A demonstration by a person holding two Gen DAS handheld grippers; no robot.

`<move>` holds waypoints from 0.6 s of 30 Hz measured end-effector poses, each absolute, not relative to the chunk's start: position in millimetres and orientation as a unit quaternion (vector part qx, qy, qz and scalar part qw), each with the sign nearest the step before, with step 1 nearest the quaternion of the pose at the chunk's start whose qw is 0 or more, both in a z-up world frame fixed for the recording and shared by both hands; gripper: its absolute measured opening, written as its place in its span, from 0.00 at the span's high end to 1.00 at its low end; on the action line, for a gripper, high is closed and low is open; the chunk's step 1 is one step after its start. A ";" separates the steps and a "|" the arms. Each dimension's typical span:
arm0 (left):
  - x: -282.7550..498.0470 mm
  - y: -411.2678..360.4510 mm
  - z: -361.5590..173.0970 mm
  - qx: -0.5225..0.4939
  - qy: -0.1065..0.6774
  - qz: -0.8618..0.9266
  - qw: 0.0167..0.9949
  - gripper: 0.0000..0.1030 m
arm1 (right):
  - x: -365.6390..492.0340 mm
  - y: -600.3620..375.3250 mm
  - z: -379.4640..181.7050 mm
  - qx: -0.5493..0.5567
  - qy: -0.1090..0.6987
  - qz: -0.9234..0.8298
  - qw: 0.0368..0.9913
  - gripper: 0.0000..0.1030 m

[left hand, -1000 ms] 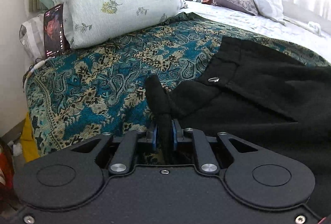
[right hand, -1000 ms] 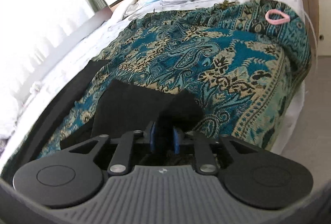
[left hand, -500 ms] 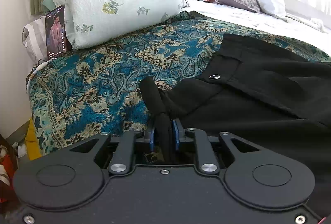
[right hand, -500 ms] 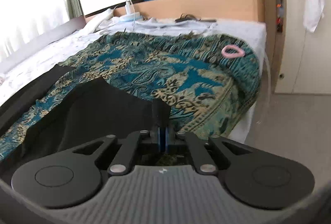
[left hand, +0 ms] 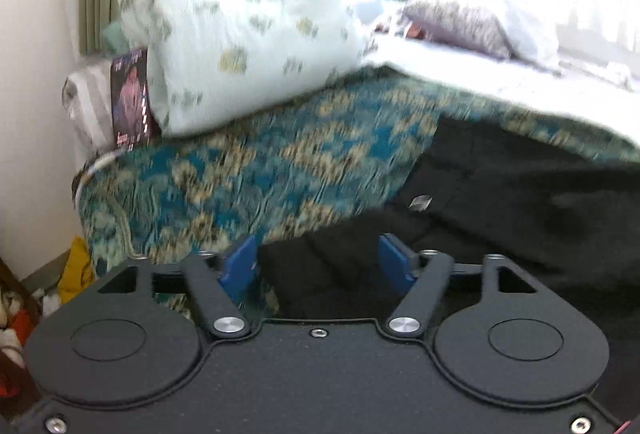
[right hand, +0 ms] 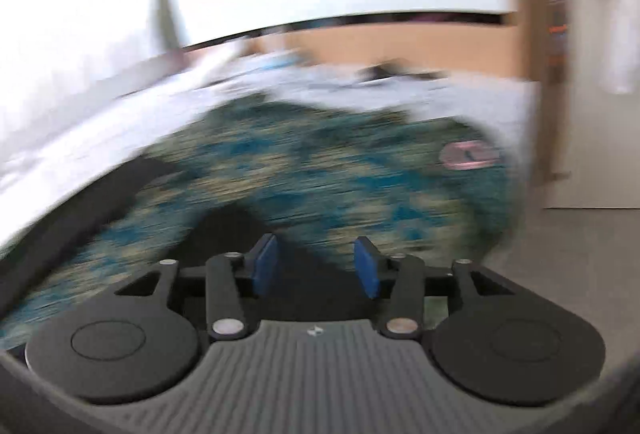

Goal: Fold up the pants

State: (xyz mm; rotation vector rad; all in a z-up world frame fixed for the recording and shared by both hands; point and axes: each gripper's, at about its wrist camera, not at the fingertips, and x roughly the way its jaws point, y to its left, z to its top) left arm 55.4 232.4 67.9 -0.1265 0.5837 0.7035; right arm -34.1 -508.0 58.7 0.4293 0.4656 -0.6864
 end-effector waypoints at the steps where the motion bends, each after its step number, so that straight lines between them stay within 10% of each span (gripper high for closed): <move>1: 54.7 228.5 74.9 -0.061 0.270 0.332 0.902 0.28 | -25.4 -502.8 59.6 0.210 0.234 -0.296 0.902 0.36; 10: 74.5 182.8 85.2 -0.045 0.266 0.186 0.945 0.41 | 82.4 -415.4 34.8 0.111 0.361 -0.099 0.921 0.35; 18: 102.1 193.6 39.2 -0.057 0.344 0.203 0.915 0.55 | 109.4 -470.1 16.6 0.090 0.379 -0.301 0.870 0.38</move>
